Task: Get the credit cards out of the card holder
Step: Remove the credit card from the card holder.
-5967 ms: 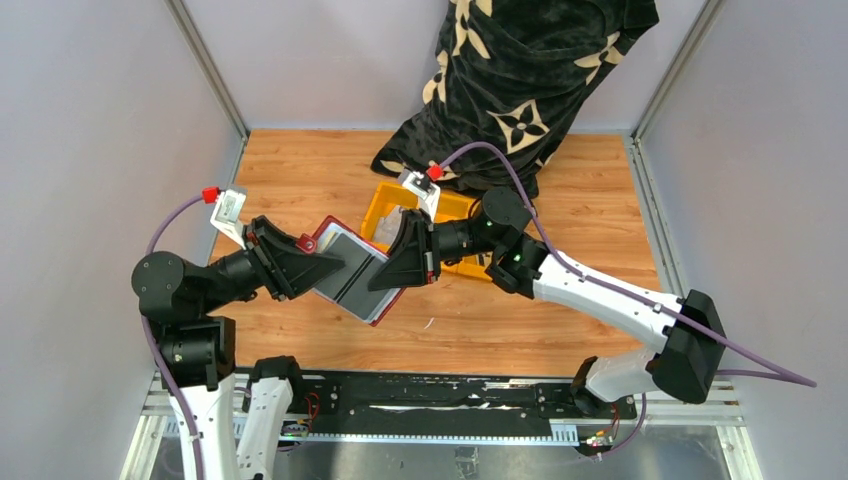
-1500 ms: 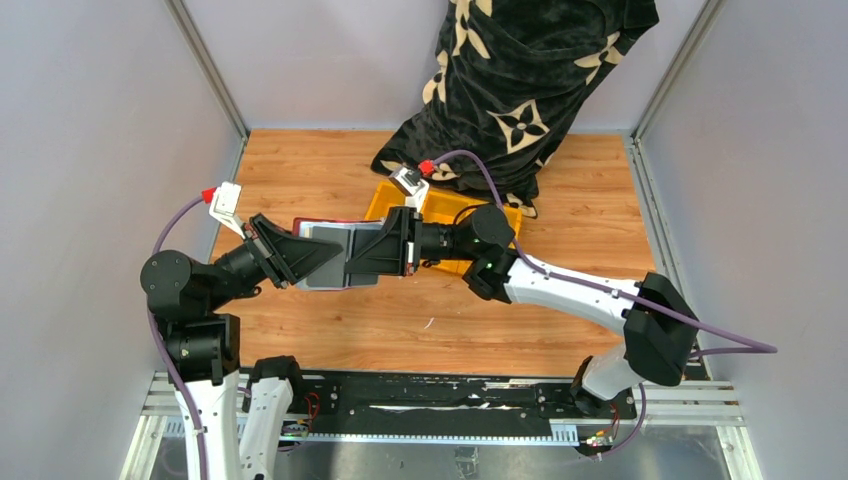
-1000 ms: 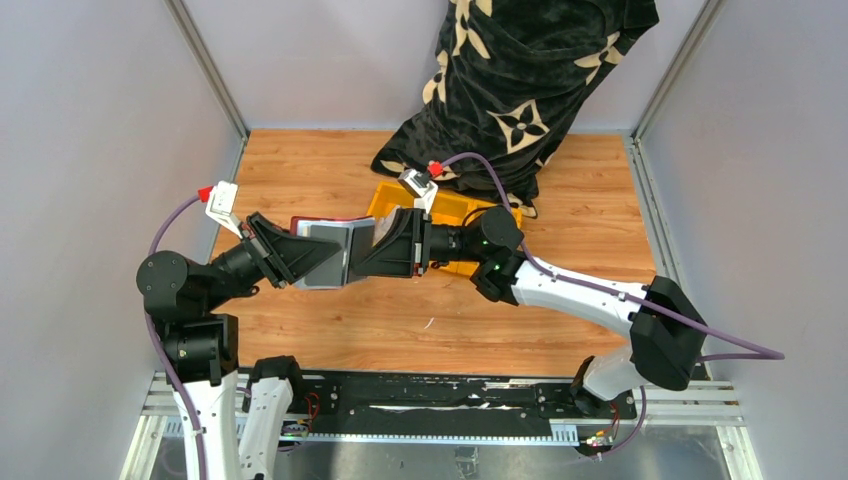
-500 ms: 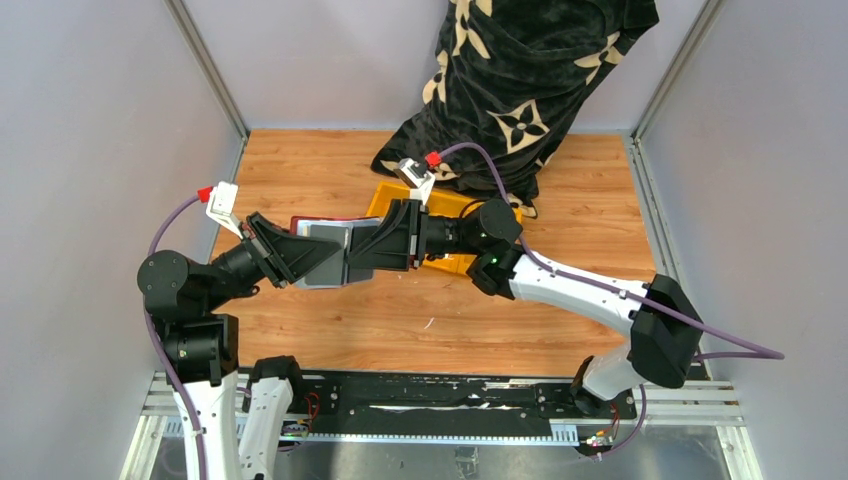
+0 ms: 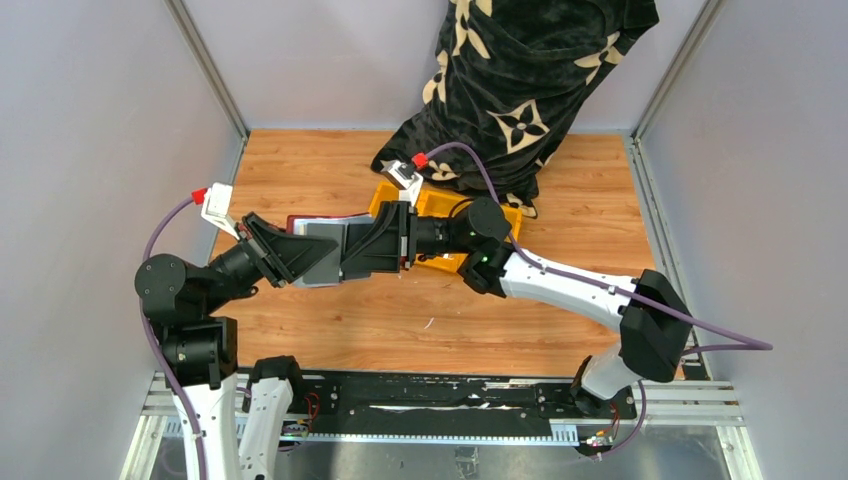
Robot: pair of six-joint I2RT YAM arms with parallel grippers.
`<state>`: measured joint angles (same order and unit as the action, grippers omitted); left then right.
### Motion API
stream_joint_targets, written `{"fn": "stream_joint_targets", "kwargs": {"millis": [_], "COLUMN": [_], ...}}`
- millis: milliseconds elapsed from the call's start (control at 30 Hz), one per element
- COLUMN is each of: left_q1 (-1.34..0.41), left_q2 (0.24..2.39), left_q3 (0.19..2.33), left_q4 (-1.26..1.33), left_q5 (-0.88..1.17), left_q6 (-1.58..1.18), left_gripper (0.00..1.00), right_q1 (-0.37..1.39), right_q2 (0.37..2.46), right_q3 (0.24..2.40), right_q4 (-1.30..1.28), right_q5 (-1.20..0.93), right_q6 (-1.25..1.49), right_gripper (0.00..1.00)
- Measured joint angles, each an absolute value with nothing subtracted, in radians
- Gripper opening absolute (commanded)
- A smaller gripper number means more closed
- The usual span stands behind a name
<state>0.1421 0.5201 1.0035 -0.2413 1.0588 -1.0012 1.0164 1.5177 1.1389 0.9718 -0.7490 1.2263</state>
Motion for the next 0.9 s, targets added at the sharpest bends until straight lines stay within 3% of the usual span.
{"fn": "stream_joint_targets", "kwargs": {"millis": [133, 300, 533, 700, 900], "left_q1": [0.144, 0.144, 0.144, 0.144, 0.144], "left_q2": [0.508, 0.501, 0.501, 0.501, 0.501], "left_q3": [1.003, 1.003, 1.003, 1.002, 1.002], "left_q4": [-0.234, -0.232, -0.211, -0.211, -0.207], "left_q5": [1.044, 1.045, 1.054, 1.072, 1.08], "left_q6": [-0.995, -0.996, -1.007, -1.018, -1.035], "left_gripper": [0.34, 0.39, 0.35, 0.27, 0.24], "right_q1": [1.017, 1.02, 1.02, 1.02, 1.02], "right_q2": [1.545, 1.576, 1.581, 1.579, 1.563], "right_q3": [1.168, 1.172, 1.166, 1.124, 1.091], "right_q4": [0.965, 0.976, 1.025, 1.103, 1.161], "right_q5": [-0.764, -0.763, -0.763, -0.755, -0.745], "right_q6": [1.226, 1.245, 1.273, 1.303, 1.326], "right_gripper": [0.21, 0.1, 0.02, 0.0, 0.0]}}
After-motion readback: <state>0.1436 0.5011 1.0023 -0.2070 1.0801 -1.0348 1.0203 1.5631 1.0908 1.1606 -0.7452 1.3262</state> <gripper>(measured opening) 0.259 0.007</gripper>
